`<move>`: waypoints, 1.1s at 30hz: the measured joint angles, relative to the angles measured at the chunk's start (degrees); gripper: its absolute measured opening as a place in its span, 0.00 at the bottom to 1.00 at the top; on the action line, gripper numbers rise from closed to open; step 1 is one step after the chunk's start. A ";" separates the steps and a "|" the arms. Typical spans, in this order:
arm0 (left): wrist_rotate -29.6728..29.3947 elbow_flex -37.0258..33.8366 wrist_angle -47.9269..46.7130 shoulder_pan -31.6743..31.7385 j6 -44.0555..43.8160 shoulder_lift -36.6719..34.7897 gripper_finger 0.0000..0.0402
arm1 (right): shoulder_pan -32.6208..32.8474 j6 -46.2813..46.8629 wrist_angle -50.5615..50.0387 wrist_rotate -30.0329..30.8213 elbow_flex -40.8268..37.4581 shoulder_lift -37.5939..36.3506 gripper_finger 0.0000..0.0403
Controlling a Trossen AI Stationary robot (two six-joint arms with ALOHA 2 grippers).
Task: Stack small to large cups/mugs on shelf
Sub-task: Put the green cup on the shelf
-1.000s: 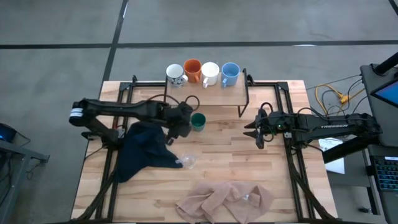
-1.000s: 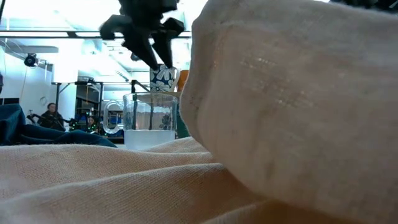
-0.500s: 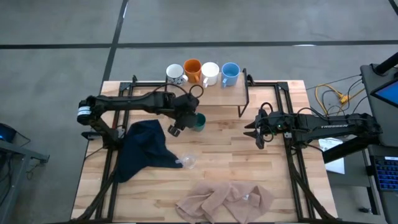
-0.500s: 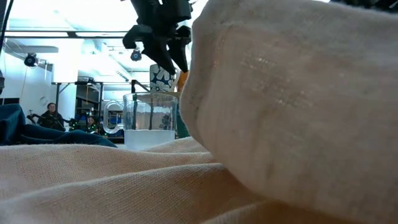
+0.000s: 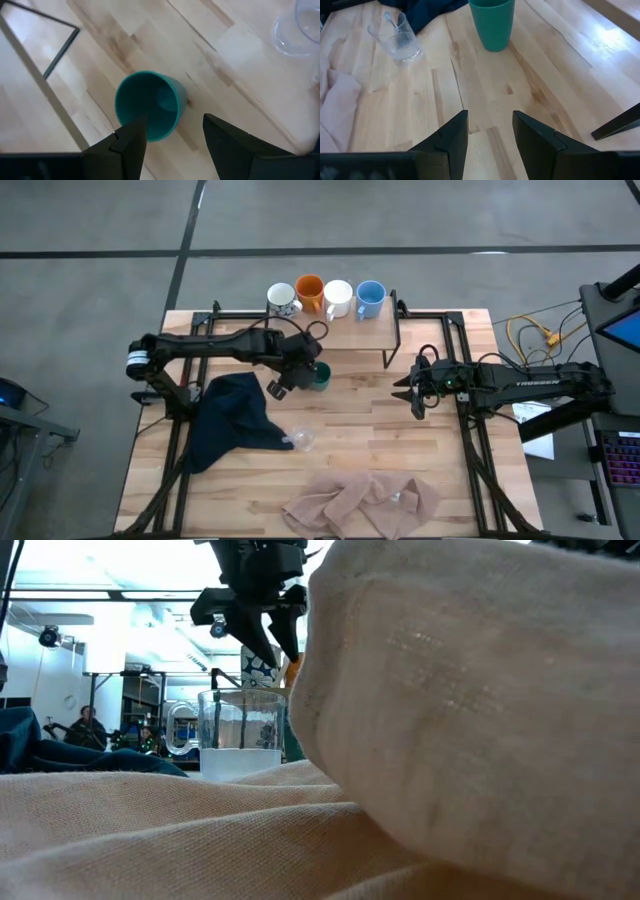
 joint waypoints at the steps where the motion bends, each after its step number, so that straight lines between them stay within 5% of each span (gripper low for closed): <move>1: 0.22 -0.04 0.00 -0.04 0.76 0.12 0.44 | 0.00 0.00 0.02 0.00 0.00 -0.02 0.37; 33: 0.49 -0.69 5.48 0.05 4.16 7.41 0.44 | 0.00 0.28 -0.88 0.00 0.00 0.00 0.37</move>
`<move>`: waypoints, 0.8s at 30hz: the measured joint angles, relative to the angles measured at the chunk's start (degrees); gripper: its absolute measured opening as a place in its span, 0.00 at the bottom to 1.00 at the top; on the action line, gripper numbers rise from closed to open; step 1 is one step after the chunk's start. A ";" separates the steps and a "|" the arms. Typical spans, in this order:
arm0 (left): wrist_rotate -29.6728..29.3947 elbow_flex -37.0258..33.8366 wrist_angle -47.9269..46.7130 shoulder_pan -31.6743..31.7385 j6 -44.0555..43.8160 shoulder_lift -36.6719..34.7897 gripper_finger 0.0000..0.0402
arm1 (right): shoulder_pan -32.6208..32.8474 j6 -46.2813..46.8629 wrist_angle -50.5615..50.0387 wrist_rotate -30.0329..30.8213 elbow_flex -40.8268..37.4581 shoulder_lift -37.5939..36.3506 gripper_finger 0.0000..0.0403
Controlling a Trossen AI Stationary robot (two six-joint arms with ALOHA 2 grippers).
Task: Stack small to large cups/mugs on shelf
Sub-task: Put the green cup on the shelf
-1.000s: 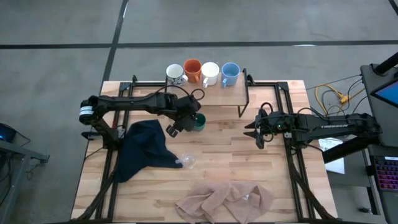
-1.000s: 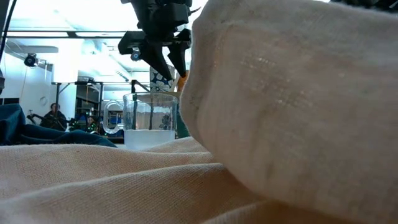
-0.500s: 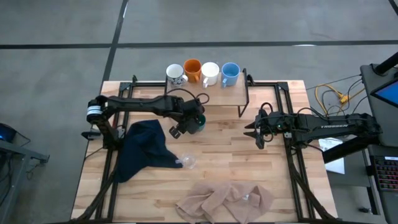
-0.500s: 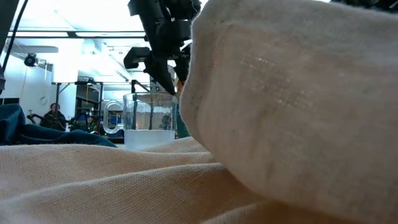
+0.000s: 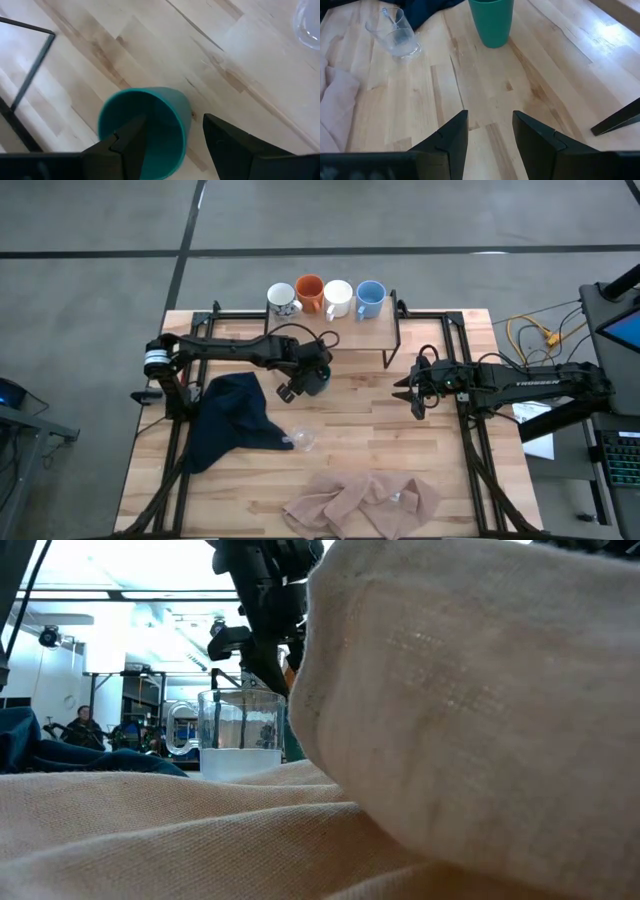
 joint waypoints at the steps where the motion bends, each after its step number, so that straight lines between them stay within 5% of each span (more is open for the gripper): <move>1: 0.00 -0.31 -0.04 0.04 -0.02 -0.10 0.44 | 0.00 0.00 0.02 -0.01 0.00 -0.01 0.37; 24: -1.47 -1.25 0.57 0.59 -1.70 2.46 0.39 | 0.00 0.22 0.00 -0.04 0.00 -0.02 0.37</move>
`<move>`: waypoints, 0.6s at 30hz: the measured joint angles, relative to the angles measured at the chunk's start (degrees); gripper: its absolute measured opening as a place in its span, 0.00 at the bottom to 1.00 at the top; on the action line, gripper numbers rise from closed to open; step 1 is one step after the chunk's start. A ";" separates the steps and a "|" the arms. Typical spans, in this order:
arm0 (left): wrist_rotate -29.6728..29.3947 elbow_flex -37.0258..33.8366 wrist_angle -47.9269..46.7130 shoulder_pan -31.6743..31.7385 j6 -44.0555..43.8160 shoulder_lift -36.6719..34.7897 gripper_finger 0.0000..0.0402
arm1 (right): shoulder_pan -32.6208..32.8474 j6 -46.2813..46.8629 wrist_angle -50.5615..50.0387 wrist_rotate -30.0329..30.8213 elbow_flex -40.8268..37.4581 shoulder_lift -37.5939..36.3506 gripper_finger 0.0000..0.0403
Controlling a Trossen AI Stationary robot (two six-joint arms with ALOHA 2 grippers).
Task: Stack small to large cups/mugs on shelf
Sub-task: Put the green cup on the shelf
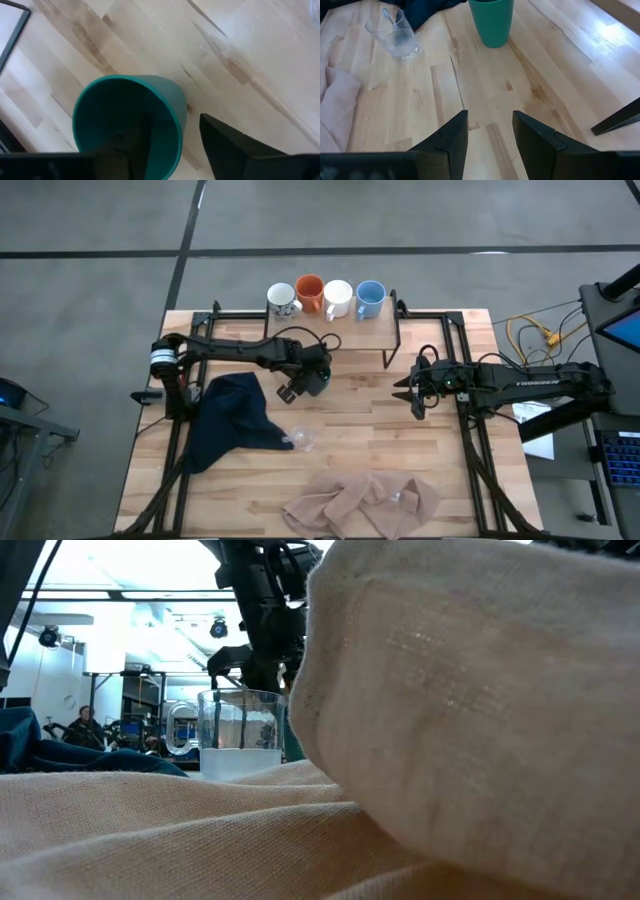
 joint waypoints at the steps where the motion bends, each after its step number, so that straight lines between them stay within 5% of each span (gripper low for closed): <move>1: -0.11 0.00 0.06 0.00 -0.04 0.00 0.37 | 0.00 0.04 0.00 0.00 0.00 0.00 0.37; 14: 0.17 -0.07 0.96 0.00 -1.55 0.80 0.04 | -0.01 0.13 0.02 0.00 0.00 0.02 0.37; 18: 0.27 -0.11 0.88 0.02 -2.56 0.92 0.01 | -0.01 0.49 0.04 0.00 0.00 0.00 0.37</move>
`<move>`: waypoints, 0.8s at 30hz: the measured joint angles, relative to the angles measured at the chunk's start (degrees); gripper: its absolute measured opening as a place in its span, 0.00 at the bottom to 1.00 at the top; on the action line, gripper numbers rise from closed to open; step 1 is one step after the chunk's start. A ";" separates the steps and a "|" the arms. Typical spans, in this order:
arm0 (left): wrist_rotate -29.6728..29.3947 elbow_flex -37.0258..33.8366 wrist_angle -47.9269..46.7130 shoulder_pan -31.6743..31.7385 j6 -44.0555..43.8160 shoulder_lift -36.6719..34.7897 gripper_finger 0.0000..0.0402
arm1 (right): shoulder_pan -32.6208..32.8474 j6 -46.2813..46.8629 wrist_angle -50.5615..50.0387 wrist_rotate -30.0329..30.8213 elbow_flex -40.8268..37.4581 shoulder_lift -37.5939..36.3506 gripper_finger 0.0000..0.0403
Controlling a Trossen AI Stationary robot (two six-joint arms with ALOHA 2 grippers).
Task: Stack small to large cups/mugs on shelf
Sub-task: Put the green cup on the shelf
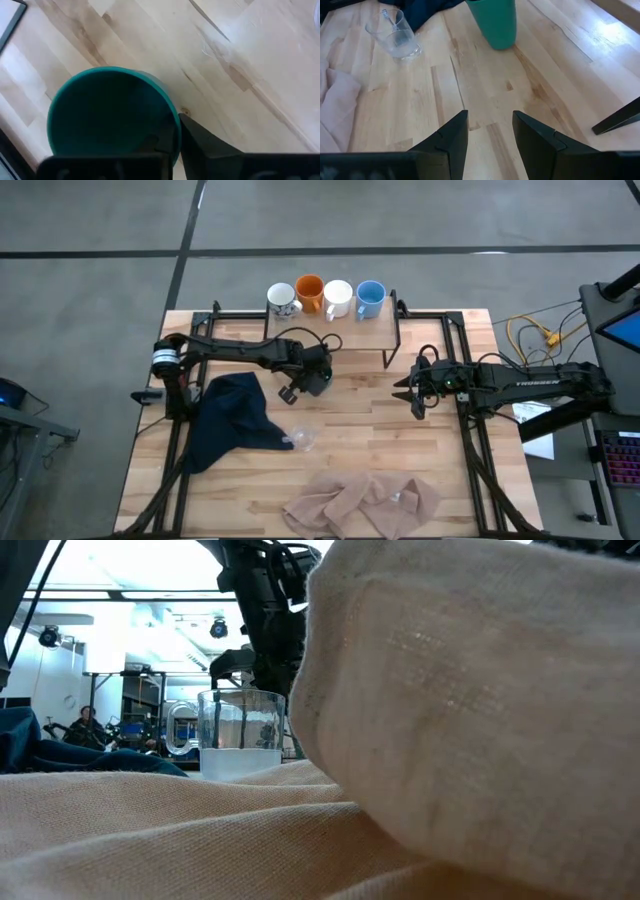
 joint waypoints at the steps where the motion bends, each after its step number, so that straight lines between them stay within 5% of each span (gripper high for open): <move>1: 0.00 0.00 0.09 -0.02 -0.30 0.00 0.01 | -0.01 0.16 -0.01 -0.02 0.00 0.01 0.37; 24: -3.34 6.67 -11.77 -0.15 -5.11 -7.27 0.00 | 0.00 1.17 0.11 -0.01 0.00 0.02 0.37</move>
